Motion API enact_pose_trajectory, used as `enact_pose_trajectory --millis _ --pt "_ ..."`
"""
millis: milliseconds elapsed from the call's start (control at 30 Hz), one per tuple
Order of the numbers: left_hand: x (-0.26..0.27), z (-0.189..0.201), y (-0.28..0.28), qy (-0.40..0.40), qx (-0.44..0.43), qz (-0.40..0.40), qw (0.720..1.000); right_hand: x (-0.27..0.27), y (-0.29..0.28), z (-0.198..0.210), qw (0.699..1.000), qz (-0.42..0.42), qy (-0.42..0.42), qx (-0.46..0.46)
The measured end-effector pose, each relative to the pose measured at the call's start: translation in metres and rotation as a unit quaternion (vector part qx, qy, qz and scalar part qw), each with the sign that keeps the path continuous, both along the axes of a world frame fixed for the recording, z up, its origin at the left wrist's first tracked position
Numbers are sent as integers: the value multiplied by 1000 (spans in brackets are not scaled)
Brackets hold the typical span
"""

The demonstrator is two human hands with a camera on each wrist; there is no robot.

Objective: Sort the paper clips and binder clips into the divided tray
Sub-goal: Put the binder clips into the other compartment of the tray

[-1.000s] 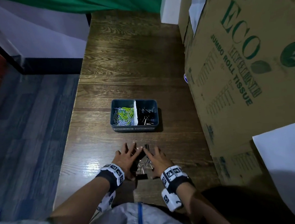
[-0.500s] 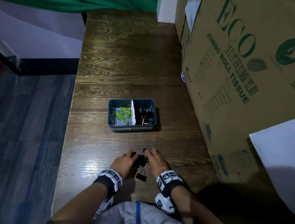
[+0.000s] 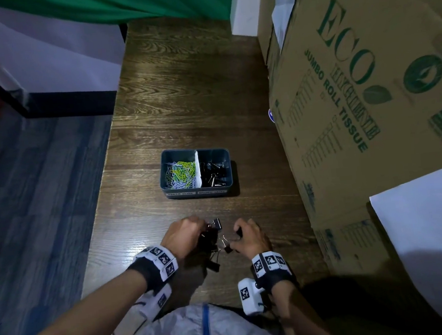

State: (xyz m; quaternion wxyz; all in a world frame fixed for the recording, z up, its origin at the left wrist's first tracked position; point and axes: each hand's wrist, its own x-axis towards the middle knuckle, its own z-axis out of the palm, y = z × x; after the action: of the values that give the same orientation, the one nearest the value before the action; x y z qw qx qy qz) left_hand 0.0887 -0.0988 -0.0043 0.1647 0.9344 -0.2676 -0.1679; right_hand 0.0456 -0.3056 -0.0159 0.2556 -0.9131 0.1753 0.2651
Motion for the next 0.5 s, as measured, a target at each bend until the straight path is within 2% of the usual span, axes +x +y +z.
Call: enact_pose_trajectory --millis 133,300,367,500 --pt "40 35 -24 -62 -92 52 992 7 -5 16 999 -10 -1 36" --pt "79 66 -50 -45 -193 167 966 39 0 49 989 -55 -112 84" --pt "73 66 -49 -54 -185 175 966 59 3 63 980 -70 -159 97" --pt "43 35 -30 -4 -73 131 989 97 6 83 958 -39 -262 105"
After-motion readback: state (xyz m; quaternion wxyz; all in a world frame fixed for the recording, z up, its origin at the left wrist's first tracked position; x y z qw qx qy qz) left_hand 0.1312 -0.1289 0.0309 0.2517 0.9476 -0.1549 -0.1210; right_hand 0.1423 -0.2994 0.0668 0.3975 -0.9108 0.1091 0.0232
